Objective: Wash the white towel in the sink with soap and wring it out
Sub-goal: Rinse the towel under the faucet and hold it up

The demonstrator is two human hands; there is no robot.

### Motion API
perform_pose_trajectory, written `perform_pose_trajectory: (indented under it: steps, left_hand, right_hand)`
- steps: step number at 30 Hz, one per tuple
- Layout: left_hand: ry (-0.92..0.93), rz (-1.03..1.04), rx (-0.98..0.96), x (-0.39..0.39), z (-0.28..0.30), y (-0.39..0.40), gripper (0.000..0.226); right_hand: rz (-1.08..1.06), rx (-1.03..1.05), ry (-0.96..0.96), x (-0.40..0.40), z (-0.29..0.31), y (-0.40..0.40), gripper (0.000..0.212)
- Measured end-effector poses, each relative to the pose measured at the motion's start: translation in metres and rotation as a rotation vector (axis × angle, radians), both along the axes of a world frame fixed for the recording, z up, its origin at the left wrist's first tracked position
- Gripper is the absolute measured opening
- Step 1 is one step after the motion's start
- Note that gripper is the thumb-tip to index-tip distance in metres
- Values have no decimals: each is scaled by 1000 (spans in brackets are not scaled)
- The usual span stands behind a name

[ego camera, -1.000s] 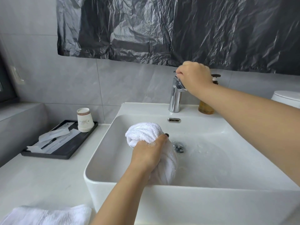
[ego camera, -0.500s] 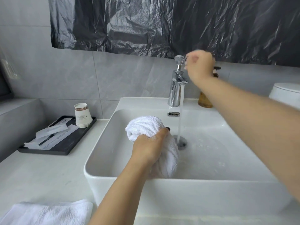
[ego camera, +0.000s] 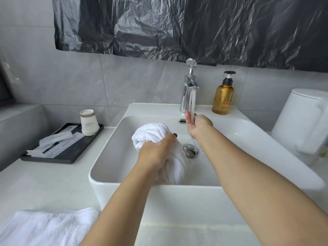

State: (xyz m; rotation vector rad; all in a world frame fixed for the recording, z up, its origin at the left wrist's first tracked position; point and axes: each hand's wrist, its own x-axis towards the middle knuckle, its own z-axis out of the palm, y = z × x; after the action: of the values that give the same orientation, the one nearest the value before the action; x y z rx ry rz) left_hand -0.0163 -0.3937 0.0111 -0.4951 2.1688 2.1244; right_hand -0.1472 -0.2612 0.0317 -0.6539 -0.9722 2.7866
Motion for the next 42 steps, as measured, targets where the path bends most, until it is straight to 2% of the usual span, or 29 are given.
perform_pose_trajectory:
  steps: [3,6,9,12,16,20,24,27,31,34,37,39,41,42]
  left_hand:
    - [-4,-7,8,1,1,1,40]
    - [-19,-17,-6,0,1,2,48]
    - [-25,-16,-3,1,2,1,52]
    - [-23,-9,-2,4,3,0,49]
    - [1,-25,8,9,6,2,32]
    - [15,-42,-41,6,14,7,30]
    - [-7,-57,-41,-20,29,26,47]
    - [-13,-81,17,-46,44,47,38]
    - [7,-145,67,-77,57,68,28]
    - [43,-94,133,-92,48,73,22]
    - [101,-101,150,-102,38,74,12]
    - [156,-131,154,-105,36,72,19]
    - [202,-165,151,-104,36,71,14]
    - [212,-182,162,-106,33,71,22]
  right_hand:
    - [28,35,-36,-1,-7,3,15]
    - [118,149,7,0,-6,-6,13]
    - [208,207,61,4,-5,-14,3]
    - [253,225,78,10,-3,-13,5]
    - [258,243,88,22,12,1,19]
    - [288,405,113,29,17,22,17]
    - [329,689,50,33,10,41,15]
    - [362,802,0,33,-4,48,17]
    - [394,871,22,24,-14,52,31]
    - [369,930,19,19,-11,56,39]
    - [263,947,44,17,-7,59,36]
    - [185,920,85,16,-4,60,37]
    - [164,890,110,15,-2,60,42]
    - [179,879,111,15,-2,59,43]
